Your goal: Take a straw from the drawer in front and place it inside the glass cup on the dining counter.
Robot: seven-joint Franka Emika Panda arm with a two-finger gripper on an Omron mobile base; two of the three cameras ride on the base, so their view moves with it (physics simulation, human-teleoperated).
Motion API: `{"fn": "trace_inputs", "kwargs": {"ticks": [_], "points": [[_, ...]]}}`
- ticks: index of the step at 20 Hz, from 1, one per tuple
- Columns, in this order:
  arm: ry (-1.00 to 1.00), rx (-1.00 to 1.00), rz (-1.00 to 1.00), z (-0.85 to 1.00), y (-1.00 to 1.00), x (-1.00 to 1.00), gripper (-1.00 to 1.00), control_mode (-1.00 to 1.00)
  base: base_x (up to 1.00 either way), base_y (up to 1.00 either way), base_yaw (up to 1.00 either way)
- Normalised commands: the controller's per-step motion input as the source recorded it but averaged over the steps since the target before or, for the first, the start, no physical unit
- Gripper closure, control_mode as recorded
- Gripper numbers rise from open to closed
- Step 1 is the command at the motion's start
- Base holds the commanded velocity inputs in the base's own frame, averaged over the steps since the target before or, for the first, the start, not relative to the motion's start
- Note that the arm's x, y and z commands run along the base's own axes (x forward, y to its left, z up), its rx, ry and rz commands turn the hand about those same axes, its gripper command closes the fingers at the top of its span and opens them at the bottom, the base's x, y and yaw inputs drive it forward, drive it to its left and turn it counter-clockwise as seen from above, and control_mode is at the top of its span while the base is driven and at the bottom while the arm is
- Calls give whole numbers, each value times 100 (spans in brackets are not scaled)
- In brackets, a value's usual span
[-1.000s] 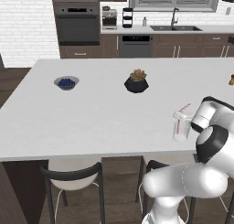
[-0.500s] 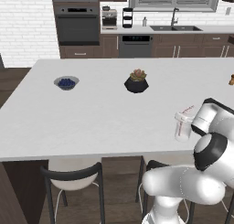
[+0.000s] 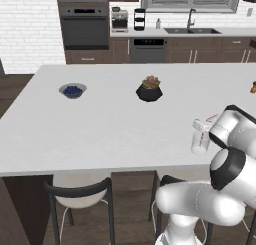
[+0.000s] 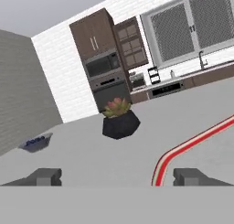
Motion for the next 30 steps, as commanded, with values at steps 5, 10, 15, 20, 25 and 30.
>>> {"fn": "trace_inputs", "kwargs": {"ticks": [5,10,15,20,25,30], "points": [[6,-15,-17,25,-1,0,-100,-100,0,0,0],[33,-18,-16,3,0,18,-100,-100,0,0,0],[41,-19,-16,0,0,20,-100,-100,0,0,0],[28,-13,-18,24,-14,-12,-100,-100,0,0,0],[12,-7,-19,63,-28,-48,-100,-100,0,0,0],[5,-1,-15,84,-17,-58,-100,-100,0,0,0]]}}
